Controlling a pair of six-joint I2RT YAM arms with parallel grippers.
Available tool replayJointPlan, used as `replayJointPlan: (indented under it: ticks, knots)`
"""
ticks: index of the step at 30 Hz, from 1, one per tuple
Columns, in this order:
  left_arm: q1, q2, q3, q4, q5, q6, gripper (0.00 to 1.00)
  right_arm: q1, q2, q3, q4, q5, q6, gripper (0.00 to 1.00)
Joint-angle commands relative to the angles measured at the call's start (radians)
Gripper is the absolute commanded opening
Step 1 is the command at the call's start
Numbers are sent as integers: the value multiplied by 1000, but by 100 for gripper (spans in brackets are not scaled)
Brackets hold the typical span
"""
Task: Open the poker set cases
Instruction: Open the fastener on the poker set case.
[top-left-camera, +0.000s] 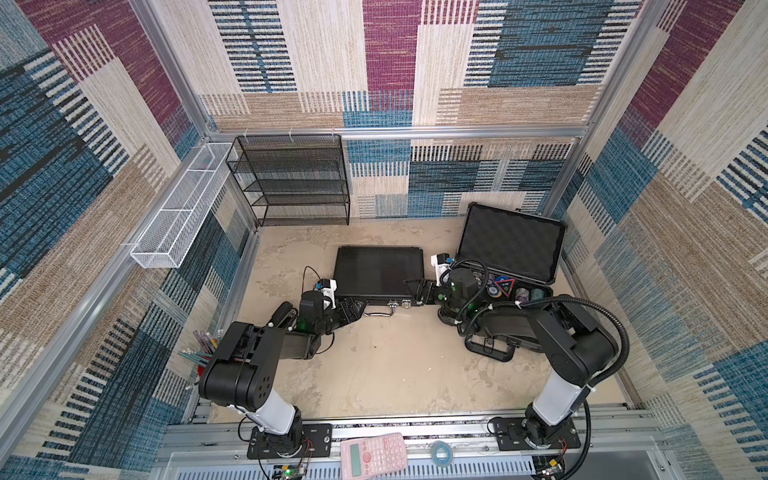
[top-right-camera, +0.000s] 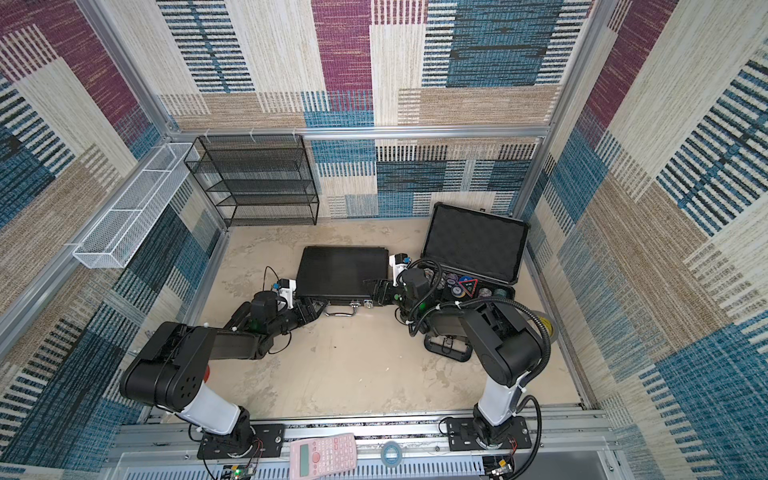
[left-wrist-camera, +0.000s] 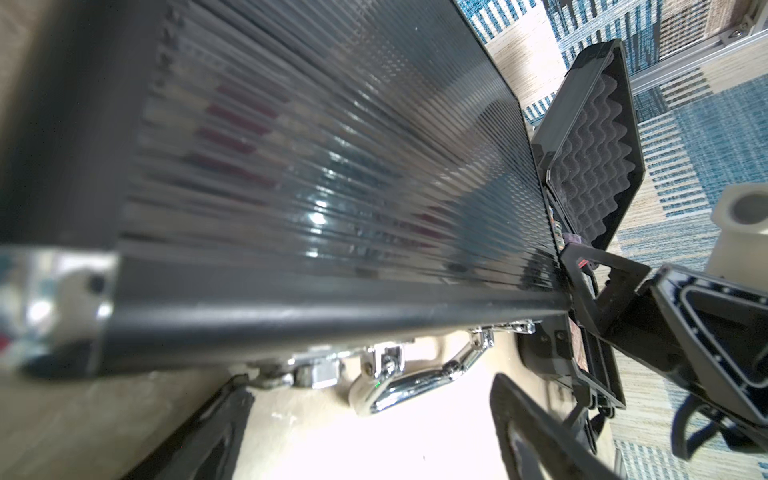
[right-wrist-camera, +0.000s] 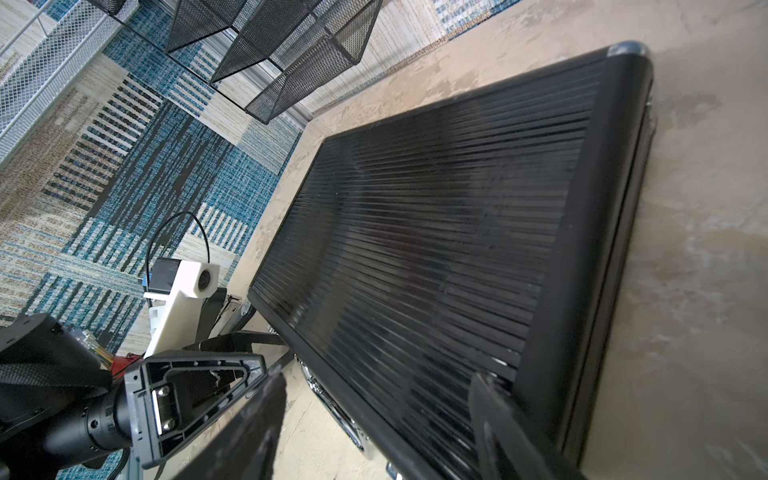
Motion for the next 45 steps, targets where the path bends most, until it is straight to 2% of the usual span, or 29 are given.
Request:
replayJointPlan:
  ticks: [1, 14, 20, 25, 28, 35, 41, 45]
  knots:
    - [1, -9, -10, 73, 67, -27, 91, 2, 6, 2, -63, 36, -7, 72]
    - [21, 4, -41, 163, 92, -84, 88, 1, 4, 3, -79, 44, -12, 73]
    - [26, -37, -40, 26, 9, -58, 87, 4, 4, 9, -95, 53, -18, 74]
    - [36, -101, -28, -140, -73, -13, 92, 4, 6, 11, -101, 57, -20, 74]
    - [42, -112, -16, -163, -79, 16, 95, 3, 12, 15, -103, 54, -23, 75]
    - [81, -20, 4, -30, 35, 30, 96, 4, 12, 23, -112, 58, -26, 75]
    - [118, 99, -13, 192, 173, -33, 95, 3, 8, 26, -126, 67, -34, 75]
    - [123, 151, -24, 273, 209, -66, 94, 4, 12, 33, -132, 67, -34, 76]
